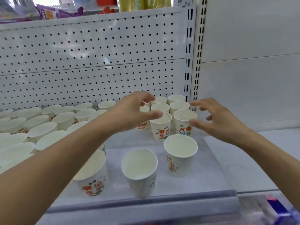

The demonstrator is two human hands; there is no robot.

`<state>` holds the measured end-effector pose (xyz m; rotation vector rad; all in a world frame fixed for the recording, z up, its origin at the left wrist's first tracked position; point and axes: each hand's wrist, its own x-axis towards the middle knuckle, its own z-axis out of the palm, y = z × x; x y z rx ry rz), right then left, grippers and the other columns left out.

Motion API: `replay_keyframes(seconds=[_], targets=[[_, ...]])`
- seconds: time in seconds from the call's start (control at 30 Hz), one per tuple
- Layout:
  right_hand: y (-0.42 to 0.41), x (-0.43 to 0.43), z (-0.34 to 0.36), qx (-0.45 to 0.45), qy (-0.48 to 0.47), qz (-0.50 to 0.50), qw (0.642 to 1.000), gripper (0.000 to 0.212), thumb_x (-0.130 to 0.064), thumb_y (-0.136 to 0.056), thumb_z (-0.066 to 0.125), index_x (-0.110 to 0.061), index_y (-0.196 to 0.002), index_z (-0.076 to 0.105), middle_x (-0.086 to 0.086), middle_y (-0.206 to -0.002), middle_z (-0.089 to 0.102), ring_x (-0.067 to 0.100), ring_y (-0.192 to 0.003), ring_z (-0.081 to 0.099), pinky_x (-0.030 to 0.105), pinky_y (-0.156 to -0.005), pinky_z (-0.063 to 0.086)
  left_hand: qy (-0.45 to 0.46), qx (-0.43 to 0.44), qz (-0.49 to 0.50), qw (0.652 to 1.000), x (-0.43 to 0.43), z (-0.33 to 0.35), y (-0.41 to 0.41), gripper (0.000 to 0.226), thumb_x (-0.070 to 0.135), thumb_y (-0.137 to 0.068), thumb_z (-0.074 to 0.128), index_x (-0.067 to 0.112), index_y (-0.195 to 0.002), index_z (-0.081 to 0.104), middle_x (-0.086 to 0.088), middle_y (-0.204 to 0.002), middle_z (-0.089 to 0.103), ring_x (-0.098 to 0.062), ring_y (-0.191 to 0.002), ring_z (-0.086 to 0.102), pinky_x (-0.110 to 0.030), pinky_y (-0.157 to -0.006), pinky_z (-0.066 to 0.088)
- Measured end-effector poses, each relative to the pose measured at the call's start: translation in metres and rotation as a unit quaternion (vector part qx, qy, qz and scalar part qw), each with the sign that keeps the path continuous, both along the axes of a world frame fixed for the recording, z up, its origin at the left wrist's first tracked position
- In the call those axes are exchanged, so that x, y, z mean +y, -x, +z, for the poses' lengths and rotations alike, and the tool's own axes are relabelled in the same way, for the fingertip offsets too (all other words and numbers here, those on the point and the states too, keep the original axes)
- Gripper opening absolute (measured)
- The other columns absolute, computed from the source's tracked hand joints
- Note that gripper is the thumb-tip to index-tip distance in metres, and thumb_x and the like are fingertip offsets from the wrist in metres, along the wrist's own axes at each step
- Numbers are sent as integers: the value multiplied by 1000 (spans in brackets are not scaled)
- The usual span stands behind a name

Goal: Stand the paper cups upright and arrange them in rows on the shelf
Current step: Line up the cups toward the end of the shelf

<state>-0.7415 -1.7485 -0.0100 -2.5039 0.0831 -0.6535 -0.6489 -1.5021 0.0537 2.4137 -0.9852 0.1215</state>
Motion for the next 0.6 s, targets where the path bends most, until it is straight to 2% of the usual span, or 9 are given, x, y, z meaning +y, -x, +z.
replay_keyframes(seconds=[0.13,0.23,0.3,0.33,0.43,0.5,0.6], targets=[[20,21,3,-83,-74,38,993,35,-40,-89,60,-30,-122,58,-12,-125,54,5,-114,52,29,-91,49,138,29,-10,990,19,1,45,52,62,-82,53,36,-127,54,22,-122,56,7,-111,51,-25,-94,44],[43,39,0,-84,-150,104,980,31,-57,-88,53,-41,-114,57,-21,-118,57,-5,-108,54,14,-82,46,221,21,0,975,32,-20,79,52,70,-85,38,42,-127,51,31,-121,52,14,-115,45,-22,-93,39],[59,49,-6,-57,-208,132,968,43,-69,-80,53,-47,-117,54,-25,-120,56,-11,-107,55,9,-77,46,255,16,6,967,41,-40,101,53,76,-85,35,50,-131,42,37,-129,42,16,-124,35,-21,-99,33],[65,53,-10,-37,-224,135,965,54,-72,-73,53,-48,-122,51,-25,-123,55,-10,-108,55,10,-77,47,267,9,11,964,44,-50,111,58,77,-82,36,51,-133,37,38,-134,36,16,-129,29,-18,-102,28],[75,67,-20,11,-207,124,970,85,-75,-62,64,-47,-137,35,-23,-128,49,-7,-116,50,20,-89,44,252,-67,40,965,45,-77,136,80,75,-73,49,44,-142,21,27,-147,21,6,-139,16,-14,-107,17],[74,79,-22,21,-204,110,973,96,-67,-63,74,-44,-143,26,-19,-132,45,-1,-120,46,25,-96,42,230,-105,58,966,42,-90,144,93,70,-70,60,38,-145,15,20,-152,14,1,-143,8,-16,-110,11],[66,96,-29,0,-186,65,980,91,-47,-70,80,-39,-143,27,-12,-133,41,6,-123,42,27,-101,36,222,-98,94,965,39,-103,143,103,56,-69,72,31,-149,12,13,-152,12,5,-139,4,-11,-108,5]])
